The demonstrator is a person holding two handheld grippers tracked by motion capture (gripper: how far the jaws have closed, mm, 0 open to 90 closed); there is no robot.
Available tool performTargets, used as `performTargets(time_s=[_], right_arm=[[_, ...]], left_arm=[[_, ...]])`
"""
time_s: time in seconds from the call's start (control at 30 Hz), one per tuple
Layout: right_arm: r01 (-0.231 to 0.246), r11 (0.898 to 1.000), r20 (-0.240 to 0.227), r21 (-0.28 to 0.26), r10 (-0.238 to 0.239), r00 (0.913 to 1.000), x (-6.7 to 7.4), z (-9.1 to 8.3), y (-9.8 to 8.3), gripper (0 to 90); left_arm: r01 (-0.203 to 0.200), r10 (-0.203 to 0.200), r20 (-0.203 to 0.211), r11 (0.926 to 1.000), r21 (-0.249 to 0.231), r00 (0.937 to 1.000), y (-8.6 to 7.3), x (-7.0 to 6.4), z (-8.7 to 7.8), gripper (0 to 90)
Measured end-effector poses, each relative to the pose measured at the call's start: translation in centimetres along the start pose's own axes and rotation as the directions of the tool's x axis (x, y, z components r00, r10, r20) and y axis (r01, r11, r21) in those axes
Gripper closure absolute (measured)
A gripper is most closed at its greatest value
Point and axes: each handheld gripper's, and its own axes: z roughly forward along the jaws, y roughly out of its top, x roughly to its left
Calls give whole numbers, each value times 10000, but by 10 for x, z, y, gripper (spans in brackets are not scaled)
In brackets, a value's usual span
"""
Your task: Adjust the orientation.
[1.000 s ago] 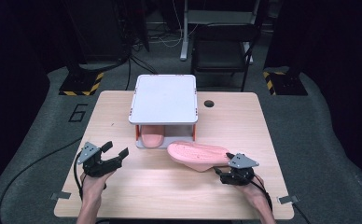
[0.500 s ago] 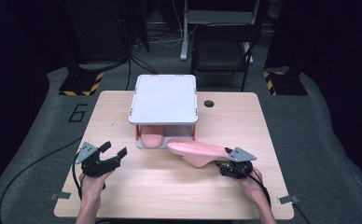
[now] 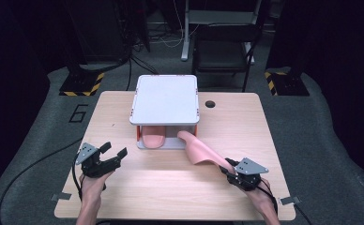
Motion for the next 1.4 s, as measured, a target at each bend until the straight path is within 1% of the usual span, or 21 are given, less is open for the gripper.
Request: performTargets(time_s=[0.03, 0.07, 0.1, 0.17, 0.2, 0.27, 0.33, 0.43, 0.5, 0.6, 0.7, 0.73, 0.87, 0.93, 1.03, 1.1, 1.13, 1.2, 1.23, 1.37, 1.4], right_arm=[[-39, 10000, 6, 63, 39, 10000, 1, -2, 0, 610], [-110, 9999, 71, -53, 111, 9999, 1, -3, -1, 611], [-232, 9997, 14, 29, 232, 9997, 2, -6, -2, 613], [-459, 9989, -167, -76, 458, 9988, 4, -10, -2, 614], [-330, 9993, -181, -154, 327, 9993, 4, -12, -3, 615], [-295, 9995, -228, -108, 292, 9993, 6, -20, -3, 614], [-583, 9980, -261, -224, 577, 9980, 8, -28, -5, 614], [-1024, 9943, -140, -284, 1021, 9947, 5, -39, -8, 601], [-1225, 9914, 180, -456, 1234, 9922, 0, -41, -11, 568], [-1429, 9877, 756, -635, 1475, 9862, -10, -41, -11, 508], [-1304, 9892, 1392, -663, 1386, 9805, -13, -37, -9, 476], [-1155, 9910, 1511, -669, 1245, 9806, -15, -36, -8, 475], [-1059, 9939, 1517, -299, 1093, 9824, -21, -28, -8, 471], [-992, 9951, 1785, 9, 974, 9791, -23, -24, -11, 454], [-1348, 9908, 1934, -60, 1335, 9720, -27, -23, -15, 441], [-1186, 9929, 1912, 46, 1155, 9747, -29, -23, -16, 434], [-1301, 9915, 1973, 27, 1270, 9721, -30, -23, -17, 432], [-1386, 9903, 1927, 135, 1335, 9721, -32, -23, -18, 427], [-1576, 9875, 1870, 36, 1541, 9702, -35, -22, -19, 424], [-1717, 9848, 1782, 247, 1647, 9701, -41, -22, -22, 384], [-1840, 9825, 1841, 299, 1755, 9671, -41, -22, -23, 381]], left_arm=[[-7, 7, 17, 10000, 59, 10000, 0, 0, 0, 204], [-13, 12, 43, 10000, 93, 10000, 0, -1, 0, 204], [-8, 7, 65, 10000, 79, 10000, 0, -1, 0, 204], [-4, 3, 63, 10000, 89, 10000, 0, 0, 0, 204], [11, -11, 32, 10000, 13, 10000, 0, 0, 1, 204], [18, -18, 23, 10000, -35, 10000, 0, -1, 1, 204], [-30, 30, 30, 10000, 95, 10000, 0, -1, 0, 204], [-5, 5, -13, 10000, 53, 10000, 0, -2, 1, 204], [-42, 42, 9, 10000, 82, 10000, 0, -3, 1, 204], [-61, 60, 43, 9999, 95, 10000, 0, -3, 1, 204], [-38, 39, -15, 10000, 55, 10000, 0, -2, 1, 204], [-18, 18, 10, 10000, 19, 10000, 0, -2, 1, 204], [-33, 33, 8, 10000, 93, 10000, 0, -1, 0, 204], [-26, 26, 8, 10000, 91, 10000, 0, 0, 0, 204], [-27, 27, -49, 10000, 46, 10000, 1, 0, -1, 204], [-21, 21, -50, 10000, 46, 10000, 0, 0, -1, 204], [-35, 35, -36, 10000, 55, 10000, 0, 0, 0, 204], [-34, 34, 2, 10000, 90, 10000, 0, -1, 0, 204], [-46, 46, 16, 10000, 78, 10000, 0, 0, 0, 204], [-36, 36, -8, 10000, 91, 10000, 0, -1, 0, 204], [-41, 41, -4, 9999, 92, 10000, 0, -1, 0, 204]])
